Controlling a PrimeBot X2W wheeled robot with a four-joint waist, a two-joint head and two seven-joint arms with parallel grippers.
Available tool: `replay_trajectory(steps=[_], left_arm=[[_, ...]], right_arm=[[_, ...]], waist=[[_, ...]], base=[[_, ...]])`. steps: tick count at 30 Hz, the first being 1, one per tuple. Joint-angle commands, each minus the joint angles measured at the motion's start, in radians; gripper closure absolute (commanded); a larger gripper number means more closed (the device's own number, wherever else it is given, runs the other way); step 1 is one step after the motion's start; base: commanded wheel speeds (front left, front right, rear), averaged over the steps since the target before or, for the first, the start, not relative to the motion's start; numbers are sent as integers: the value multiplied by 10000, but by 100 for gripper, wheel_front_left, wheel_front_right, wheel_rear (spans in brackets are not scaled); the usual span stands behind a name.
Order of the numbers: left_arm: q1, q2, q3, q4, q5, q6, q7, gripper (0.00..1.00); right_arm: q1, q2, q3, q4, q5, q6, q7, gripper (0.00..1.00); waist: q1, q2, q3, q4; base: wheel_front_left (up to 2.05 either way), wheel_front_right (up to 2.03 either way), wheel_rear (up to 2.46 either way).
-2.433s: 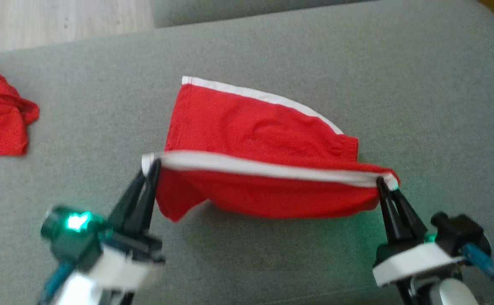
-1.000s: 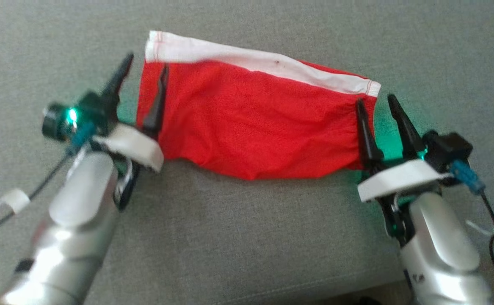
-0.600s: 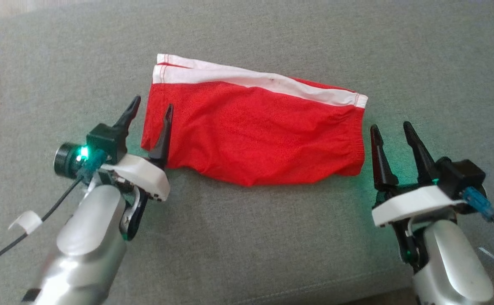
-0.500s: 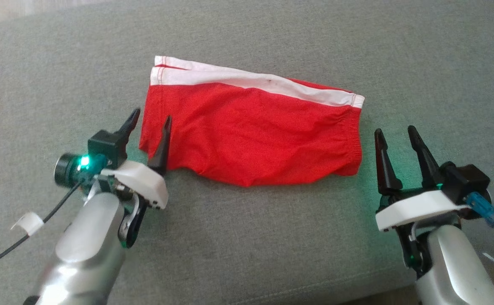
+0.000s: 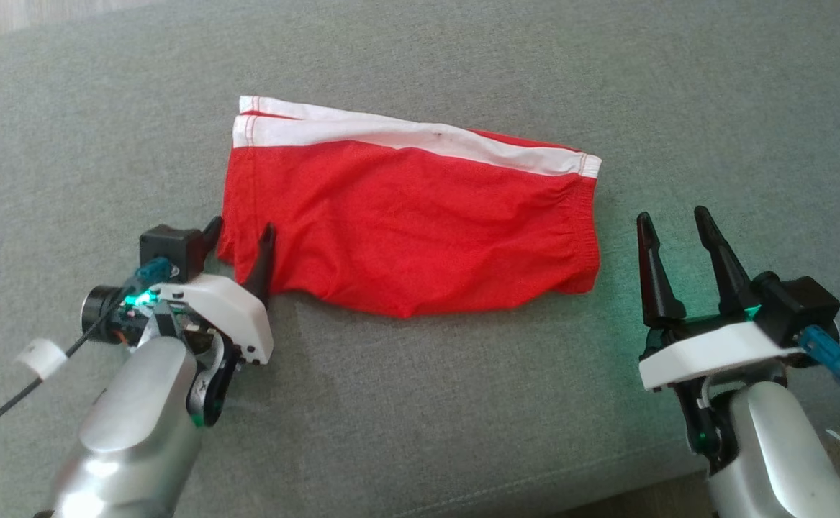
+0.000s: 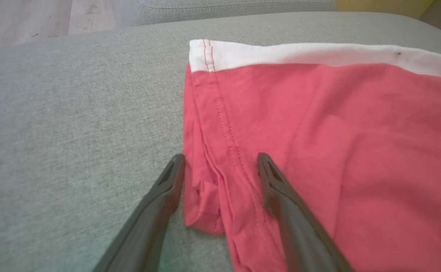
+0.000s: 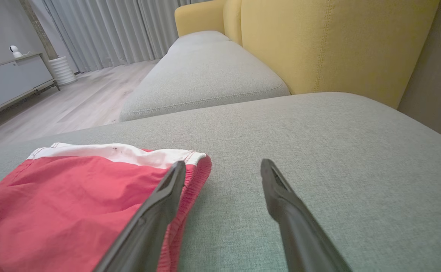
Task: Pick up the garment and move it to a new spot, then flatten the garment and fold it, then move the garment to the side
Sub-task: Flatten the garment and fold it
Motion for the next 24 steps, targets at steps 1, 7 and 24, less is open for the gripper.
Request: replay_trajectory(steps=[1,7,24], left_arm=[[-215,332,372,-215,-92,37,78,20],[-17,239,217,-330,-192,-69,156,100],[2265,-7,100,-2388,-799,378,-84,100]], right_arm=[[87,-28,245,-342,54,37,0,0],[195,-28,163,-298,54,37,-19,0],[666,-28,-537,-305,-221,37,282,0]], waist=[[0,0,-17,-23],[0,0,-260,74],[0,0,-1513,1394]], base=[[0,0,0],[0,0,0],[0,0,0]])
